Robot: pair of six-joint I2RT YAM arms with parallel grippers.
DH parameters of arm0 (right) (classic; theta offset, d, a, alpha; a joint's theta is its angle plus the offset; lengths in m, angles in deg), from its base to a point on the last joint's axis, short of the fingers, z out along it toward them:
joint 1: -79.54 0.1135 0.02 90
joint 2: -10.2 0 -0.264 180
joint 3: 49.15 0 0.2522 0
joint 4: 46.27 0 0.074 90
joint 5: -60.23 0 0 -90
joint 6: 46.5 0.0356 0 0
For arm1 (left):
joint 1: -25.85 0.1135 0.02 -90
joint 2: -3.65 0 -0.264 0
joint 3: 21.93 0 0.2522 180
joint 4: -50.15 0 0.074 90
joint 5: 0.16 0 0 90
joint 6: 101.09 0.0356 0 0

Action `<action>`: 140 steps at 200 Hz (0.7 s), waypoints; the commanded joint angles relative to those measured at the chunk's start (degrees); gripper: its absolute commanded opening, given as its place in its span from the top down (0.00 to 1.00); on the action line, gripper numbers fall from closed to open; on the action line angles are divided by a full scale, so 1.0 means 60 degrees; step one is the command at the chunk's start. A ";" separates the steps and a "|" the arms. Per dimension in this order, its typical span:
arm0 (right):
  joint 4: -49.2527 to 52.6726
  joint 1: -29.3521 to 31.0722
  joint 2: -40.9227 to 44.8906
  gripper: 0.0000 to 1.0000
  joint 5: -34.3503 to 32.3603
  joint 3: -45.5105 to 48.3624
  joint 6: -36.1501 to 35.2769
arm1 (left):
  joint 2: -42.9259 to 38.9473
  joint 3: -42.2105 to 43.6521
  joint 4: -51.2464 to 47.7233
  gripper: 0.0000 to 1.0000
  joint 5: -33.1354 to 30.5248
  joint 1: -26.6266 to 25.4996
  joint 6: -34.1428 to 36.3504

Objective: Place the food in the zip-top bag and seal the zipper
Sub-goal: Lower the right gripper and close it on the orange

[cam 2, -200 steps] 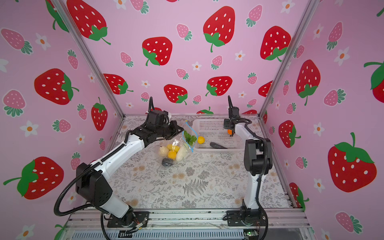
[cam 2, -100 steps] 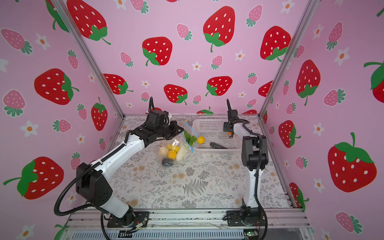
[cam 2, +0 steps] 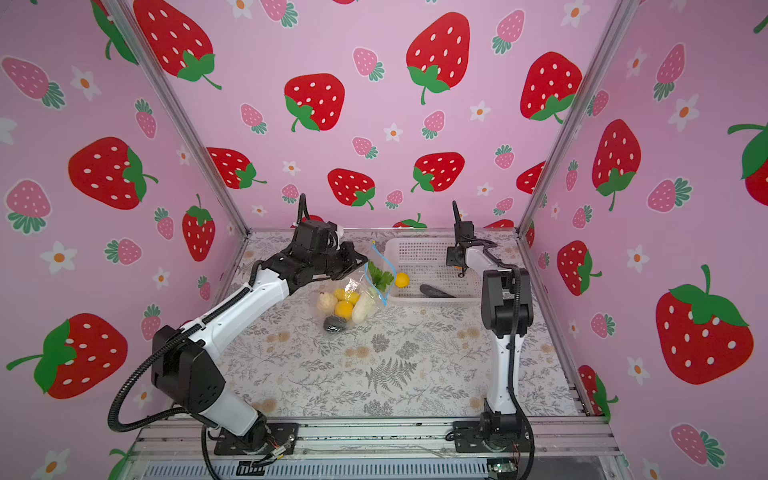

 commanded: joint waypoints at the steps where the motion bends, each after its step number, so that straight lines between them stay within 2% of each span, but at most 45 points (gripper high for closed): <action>1: 0.0148 -0.0068 -0.0131 0.35 0.0172 -0.0253 -0.0025 | -0.0014 -0.0246 -0.0206 1.00 -0.0037 0.0035 0.0072; 52: 0.0140 -0.0079 -0.0056 0.42 0.0247 -0.0226 0.0026 | -0.0038 -0.0234 -0.0206 1.00 -0.0065 0.0033 0.0070; 140: 0.0122 -0.0070 0.0819 0.46 0.0998 0.0016 0.0269 | -0.0114 -0.0203 -0.0206 1.00 -0.0072 0.0032 0.0088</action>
